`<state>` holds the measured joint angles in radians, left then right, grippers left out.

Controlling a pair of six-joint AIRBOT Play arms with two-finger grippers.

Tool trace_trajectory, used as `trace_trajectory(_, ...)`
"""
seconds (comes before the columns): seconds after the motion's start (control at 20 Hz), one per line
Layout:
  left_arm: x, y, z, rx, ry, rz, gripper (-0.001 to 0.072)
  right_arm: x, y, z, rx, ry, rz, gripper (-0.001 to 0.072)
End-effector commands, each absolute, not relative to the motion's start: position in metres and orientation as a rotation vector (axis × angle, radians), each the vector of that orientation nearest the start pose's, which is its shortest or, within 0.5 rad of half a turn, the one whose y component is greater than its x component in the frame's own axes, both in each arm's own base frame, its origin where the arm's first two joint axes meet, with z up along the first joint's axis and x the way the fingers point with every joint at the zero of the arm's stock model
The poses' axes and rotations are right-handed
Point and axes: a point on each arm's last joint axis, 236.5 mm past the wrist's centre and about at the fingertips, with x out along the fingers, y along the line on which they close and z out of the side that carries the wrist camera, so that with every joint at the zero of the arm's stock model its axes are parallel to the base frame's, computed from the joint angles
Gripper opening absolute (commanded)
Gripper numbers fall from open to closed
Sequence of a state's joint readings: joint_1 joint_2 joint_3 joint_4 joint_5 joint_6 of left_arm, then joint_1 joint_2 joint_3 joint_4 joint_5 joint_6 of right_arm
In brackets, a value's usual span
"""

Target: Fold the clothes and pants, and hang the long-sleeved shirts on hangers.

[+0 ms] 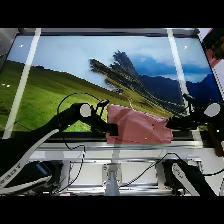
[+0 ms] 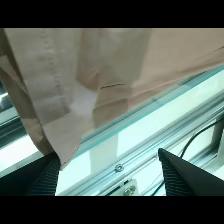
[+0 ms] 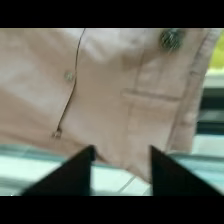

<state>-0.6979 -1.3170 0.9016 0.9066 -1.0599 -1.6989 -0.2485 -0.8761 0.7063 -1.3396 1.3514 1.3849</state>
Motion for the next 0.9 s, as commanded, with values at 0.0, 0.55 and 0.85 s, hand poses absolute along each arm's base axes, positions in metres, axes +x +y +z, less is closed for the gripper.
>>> trace_trajectory(0.0, 0.195, -0.306, -0.034, -0.302, 1.639, -0.649, 0.0708, 0.279, -0.057, 0.011, 0.039, 1.236, -0.057, 0.0020)
trace_trajectory(0.55, 0.261, -0.221, 0.047, -0.334, 1.289, -0.527, 0.0468, 0.294, -0.105, -0.002, 0.567, 1.228, 0.179, 0.0017)
trace_trajectory(0.85, 0.266, -0.209, 0.046, -0.285, 1.264, -0.498, 0.0468, 0.246, -0.080, -0.061, 0.730, 1.486, 0.262, 0.0529)
